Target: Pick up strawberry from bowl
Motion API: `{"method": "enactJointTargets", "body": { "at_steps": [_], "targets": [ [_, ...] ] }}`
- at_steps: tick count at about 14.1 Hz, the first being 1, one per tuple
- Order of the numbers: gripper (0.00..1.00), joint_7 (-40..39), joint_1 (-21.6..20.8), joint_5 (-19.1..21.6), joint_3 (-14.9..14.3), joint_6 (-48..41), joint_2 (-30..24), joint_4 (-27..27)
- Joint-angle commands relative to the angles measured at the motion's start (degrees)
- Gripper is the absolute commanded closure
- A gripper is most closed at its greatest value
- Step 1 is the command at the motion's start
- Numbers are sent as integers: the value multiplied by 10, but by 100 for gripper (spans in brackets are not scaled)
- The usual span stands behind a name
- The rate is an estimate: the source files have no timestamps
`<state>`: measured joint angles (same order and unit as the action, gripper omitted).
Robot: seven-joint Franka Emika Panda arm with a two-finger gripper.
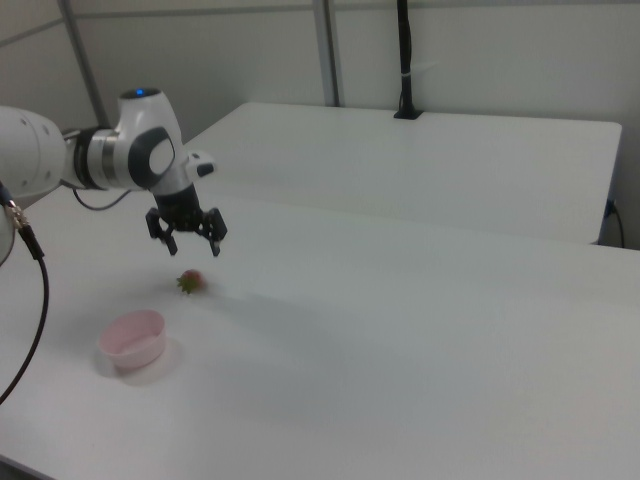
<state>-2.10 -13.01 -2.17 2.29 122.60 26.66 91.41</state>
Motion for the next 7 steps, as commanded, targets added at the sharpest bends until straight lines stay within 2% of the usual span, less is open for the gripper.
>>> {"method": "enactJointTargets", "body": {
  "at_steps": [1,5,7],
  "targets": [
    [0,22,1,-7,-13,-86,-132,60],
    [0,42,37,-7,-12,-262,-258,84],
    [0,43,41,-7,-12,-267,-282,101]
  ]
}}
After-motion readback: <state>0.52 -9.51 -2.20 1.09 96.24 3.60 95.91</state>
